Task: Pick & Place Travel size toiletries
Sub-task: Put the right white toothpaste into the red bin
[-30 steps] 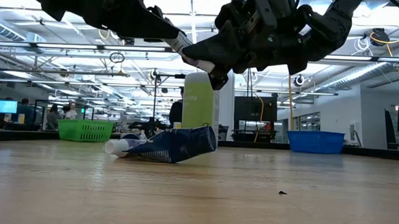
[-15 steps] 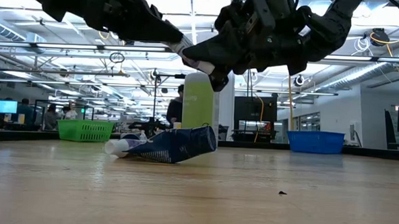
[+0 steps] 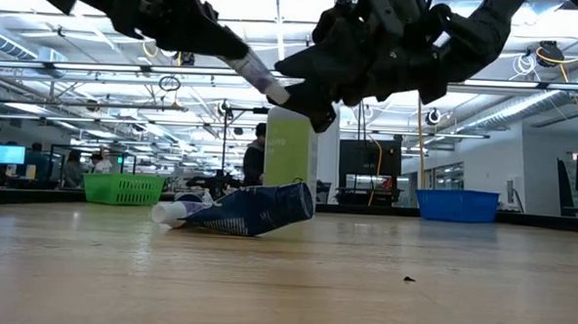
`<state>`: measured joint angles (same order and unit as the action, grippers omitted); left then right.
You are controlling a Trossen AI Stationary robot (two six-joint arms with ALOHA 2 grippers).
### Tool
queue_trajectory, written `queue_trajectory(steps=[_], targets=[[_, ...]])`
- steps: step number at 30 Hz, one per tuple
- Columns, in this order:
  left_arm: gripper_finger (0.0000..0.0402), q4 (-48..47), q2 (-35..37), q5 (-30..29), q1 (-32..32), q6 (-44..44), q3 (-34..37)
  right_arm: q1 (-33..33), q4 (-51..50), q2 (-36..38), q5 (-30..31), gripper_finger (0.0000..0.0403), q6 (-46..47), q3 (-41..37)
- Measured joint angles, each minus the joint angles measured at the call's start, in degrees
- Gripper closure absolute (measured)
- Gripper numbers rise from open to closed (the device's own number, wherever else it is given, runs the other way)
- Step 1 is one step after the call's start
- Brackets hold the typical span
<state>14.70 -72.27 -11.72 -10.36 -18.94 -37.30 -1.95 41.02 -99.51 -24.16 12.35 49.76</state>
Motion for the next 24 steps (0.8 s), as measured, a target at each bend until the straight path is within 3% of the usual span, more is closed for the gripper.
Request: queue_trajectory(steps=[5,11,17,24], targets=[[0.0395,-6.80,5.47,-4.19,-2.60,1.80,0.02,-1.00,-11.70,5.79,0.62,0.0162,-1.86,-0.04],[0.0395,-17.17,12.96,-7.93,-6.47,7.99,0.04,-0.43,-23.52,14.13,9.26,0.0180,-6.82,-1.34],[0.0397,-27.05,18.67,-11.06,-11.17,16.50,0.04,0.01,-18.60,24.73,17.76,0.0204,-7.23,-11.24],[0.0397,-35.39,19.89,-14.70,-15.43,26.56,0.04,0.63,0.98,36.45,24.16,0.0221,-6.11,-30.17]])
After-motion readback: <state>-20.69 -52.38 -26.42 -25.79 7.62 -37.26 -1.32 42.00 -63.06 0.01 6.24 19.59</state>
